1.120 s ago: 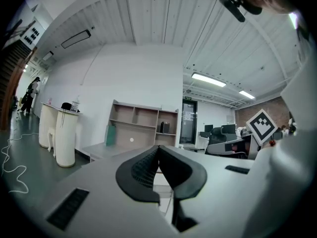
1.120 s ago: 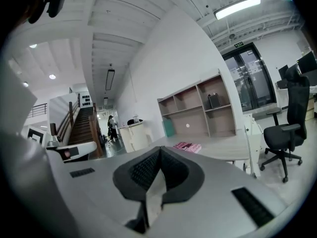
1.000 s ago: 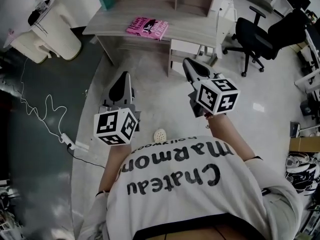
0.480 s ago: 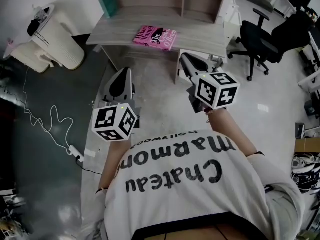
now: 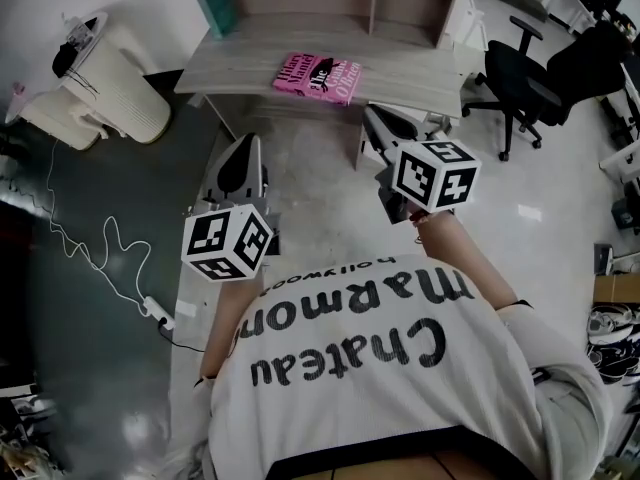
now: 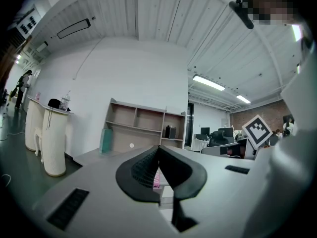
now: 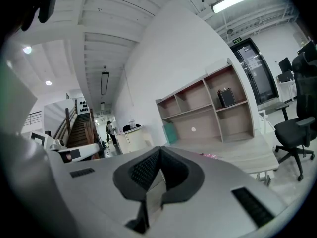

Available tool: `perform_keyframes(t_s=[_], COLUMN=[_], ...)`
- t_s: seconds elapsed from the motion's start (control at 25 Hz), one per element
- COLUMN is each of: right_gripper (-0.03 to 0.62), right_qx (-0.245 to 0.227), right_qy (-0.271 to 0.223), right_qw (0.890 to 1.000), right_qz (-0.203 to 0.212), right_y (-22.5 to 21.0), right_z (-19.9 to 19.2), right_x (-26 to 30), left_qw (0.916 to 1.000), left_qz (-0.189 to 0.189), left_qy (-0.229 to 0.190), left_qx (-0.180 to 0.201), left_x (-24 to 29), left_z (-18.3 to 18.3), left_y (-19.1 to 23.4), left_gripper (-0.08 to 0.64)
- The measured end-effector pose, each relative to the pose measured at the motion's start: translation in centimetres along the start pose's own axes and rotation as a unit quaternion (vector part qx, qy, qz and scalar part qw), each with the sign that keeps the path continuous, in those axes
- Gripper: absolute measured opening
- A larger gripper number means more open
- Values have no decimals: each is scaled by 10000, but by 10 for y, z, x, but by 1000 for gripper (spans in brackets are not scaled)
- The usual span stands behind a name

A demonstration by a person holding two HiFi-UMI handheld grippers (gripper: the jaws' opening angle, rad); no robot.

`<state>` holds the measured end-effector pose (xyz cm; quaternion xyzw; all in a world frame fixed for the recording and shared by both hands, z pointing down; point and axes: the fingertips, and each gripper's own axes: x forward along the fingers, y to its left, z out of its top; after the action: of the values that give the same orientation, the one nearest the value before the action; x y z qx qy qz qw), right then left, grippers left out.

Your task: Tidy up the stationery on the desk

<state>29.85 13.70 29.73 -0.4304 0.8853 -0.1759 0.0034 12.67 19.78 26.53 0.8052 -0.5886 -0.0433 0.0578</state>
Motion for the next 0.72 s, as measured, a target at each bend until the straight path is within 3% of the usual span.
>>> perform_keyframes(t_s=[0.2, 0.44, 0.72], right_gripper=[12, 12, 12], right_qx=[100, 538, 694], right_qy=[158, 564, 864], right_qw=[9998, 9970, 9938], right_qz=[-17, -37, -77], right_y=[1, -10, -26], right_z=[-16, -51, -74], right_x=[9, 24, 57], left_qw=[10000, 9988, 9970], left_qz=[81, 304, 480], left_qy=[5, 338, 499], left_qx=[-17, -169, -333], left_x=[-5, -9, 6], left_z=[-5, -37, -59], left_y=[11, 25, 49], left_gripper=[15, 15, 15])
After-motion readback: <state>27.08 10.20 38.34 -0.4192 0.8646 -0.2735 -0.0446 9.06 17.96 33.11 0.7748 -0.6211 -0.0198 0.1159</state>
